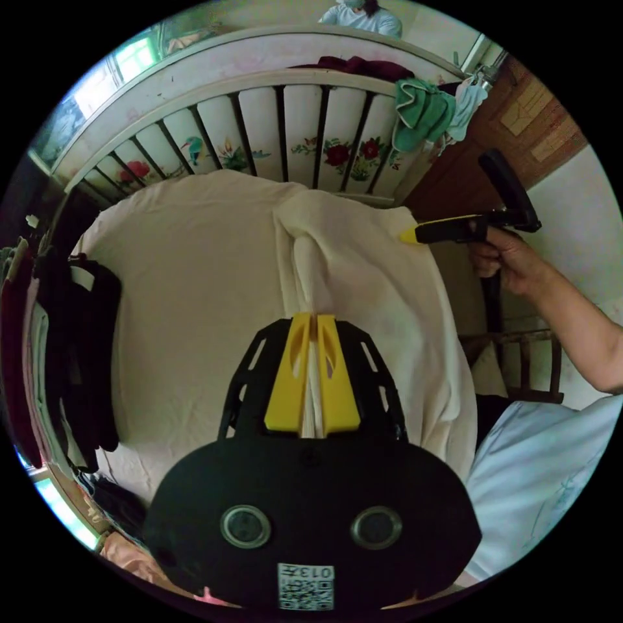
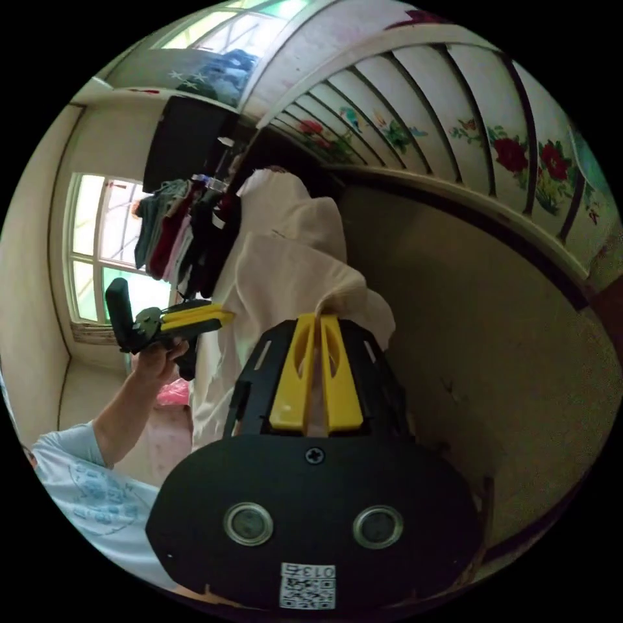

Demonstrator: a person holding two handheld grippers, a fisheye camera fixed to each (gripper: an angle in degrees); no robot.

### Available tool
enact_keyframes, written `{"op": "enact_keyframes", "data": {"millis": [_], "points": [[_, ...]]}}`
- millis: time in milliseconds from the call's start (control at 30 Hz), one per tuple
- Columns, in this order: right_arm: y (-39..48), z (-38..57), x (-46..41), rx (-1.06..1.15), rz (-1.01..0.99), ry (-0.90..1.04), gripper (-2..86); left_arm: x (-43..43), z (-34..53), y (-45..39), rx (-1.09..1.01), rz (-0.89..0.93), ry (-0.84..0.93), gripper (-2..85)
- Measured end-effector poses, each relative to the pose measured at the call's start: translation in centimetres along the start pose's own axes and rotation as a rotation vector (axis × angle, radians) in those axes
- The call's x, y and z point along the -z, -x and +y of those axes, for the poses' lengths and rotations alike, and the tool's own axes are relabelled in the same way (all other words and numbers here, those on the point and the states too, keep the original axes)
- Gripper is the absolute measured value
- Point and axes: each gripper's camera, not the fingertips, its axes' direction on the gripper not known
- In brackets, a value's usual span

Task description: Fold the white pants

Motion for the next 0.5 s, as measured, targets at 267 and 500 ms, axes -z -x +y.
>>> {"op": "enact_keyframes", "data": {"millis": [267,500], "points": [[0.6,1.3,2.0,0.069,0.159,-0.077,2.3,-0.9,-1.2,3.1,-0.012,-0.023,-0.01,1.7],[-3.4,3.7,3.5,-0.129,-0.016,-0.144,9.1,1.3,1.2,6.6,0.139,-0.023,-0.147,6.5]]}}
